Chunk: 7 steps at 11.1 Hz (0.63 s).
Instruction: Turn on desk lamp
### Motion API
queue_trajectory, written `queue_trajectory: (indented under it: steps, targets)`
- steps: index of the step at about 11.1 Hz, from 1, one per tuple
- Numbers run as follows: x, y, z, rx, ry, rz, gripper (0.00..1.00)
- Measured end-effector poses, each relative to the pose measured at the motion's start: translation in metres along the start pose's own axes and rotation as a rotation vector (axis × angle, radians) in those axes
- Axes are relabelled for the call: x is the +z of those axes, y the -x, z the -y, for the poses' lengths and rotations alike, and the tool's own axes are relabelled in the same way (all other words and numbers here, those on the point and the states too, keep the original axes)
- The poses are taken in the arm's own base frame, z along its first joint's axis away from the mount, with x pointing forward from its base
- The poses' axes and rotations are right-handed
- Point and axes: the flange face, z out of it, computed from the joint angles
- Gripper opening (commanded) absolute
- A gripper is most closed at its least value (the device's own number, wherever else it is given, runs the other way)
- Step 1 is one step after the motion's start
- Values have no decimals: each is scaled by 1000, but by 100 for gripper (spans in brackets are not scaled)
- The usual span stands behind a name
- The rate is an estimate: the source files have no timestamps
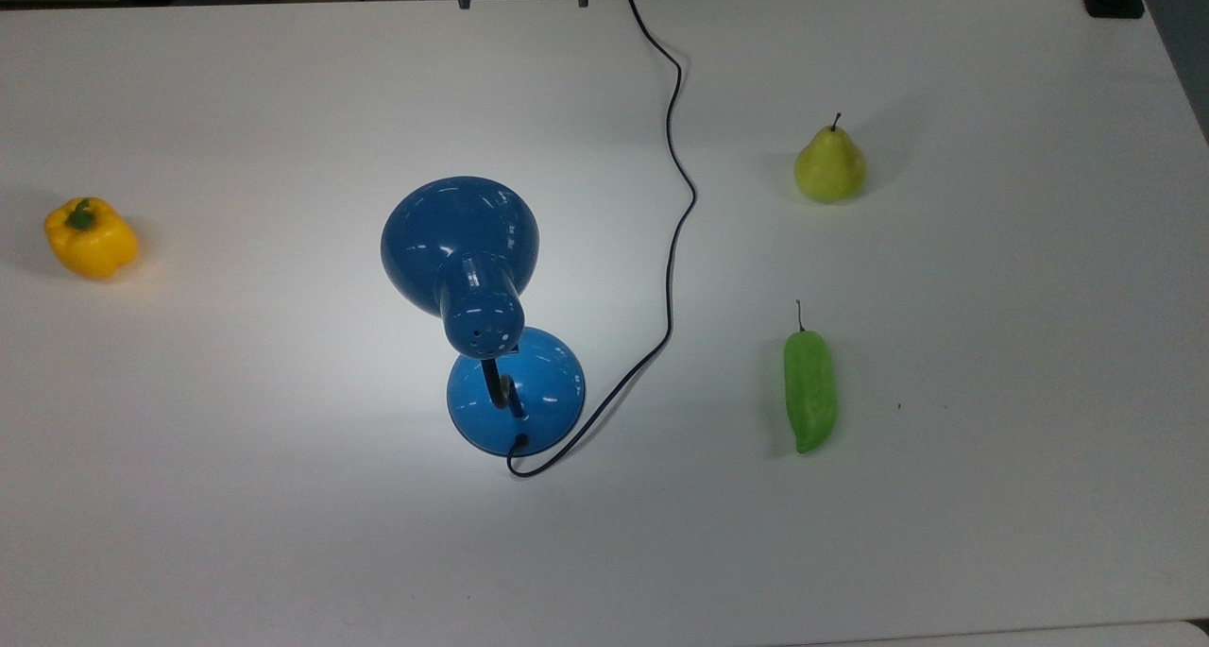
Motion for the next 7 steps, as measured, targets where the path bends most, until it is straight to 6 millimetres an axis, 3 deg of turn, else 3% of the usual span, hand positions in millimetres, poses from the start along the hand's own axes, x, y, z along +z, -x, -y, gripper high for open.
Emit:
queue_trajectory:
  steps: [2,7]
  targets:
    - [-1,0,-13,-61,3,-2,100]
    - [0,0,-11,-74,2,1,100]
